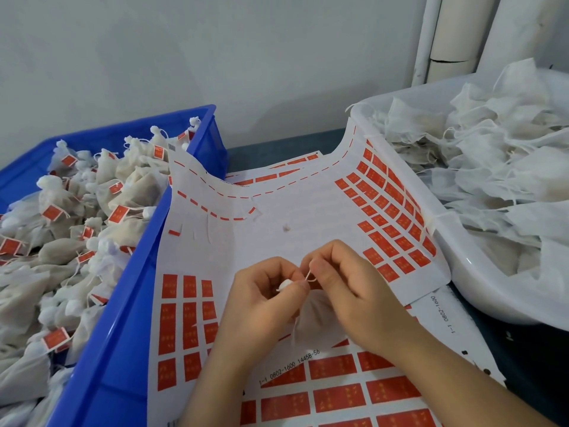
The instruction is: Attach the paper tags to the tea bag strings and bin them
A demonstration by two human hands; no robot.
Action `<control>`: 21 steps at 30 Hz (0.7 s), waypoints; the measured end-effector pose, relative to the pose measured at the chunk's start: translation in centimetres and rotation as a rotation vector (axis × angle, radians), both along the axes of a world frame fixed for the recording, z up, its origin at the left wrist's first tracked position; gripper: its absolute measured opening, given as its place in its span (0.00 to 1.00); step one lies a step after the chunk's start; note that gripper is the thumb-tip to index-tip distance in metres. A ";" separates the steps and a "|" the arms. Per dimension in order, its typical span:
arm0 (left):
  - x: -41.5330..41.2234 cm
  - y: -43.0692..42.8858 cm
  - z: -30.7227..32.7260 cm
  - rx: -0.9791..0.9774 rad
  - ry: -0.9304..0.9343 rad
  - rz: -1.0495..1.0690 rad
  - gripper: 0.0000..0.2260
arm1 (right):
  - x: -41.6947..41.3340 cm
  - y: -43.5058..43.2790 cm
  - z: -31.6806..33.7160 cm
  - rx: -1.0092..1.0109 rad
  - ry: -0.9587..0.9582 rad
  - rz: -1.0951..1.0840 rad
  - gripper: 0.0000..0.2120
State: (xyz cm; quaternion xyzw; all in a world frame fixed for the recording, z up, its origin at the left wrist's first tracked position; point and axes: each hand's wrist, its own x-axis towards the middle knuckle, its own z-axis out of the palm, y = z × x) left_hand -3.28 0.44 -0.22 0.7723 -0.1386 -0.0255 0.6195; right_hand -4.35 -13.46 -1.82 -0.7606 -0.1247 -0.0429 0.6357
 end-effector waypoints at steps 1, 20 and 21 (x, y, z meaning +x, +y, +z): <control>0.1 0.0 -0.1 -0.001 0.010 -0.023 0.05 | 0.0 0.1 -0.1 -0.017 -0.015 -0.022 0.16; 0.7 2.0 0.3 -0.690 0.025 0.368 0.15 | 1.6 -0.4 -0.9 -0.792 0.080 -0.033 0.18; 0.7 2.1 0.3 -0.717 0.026 0.377 0.17 | 1.5 -0.4 -0.9 -0.796 0.086 -0.048 0.18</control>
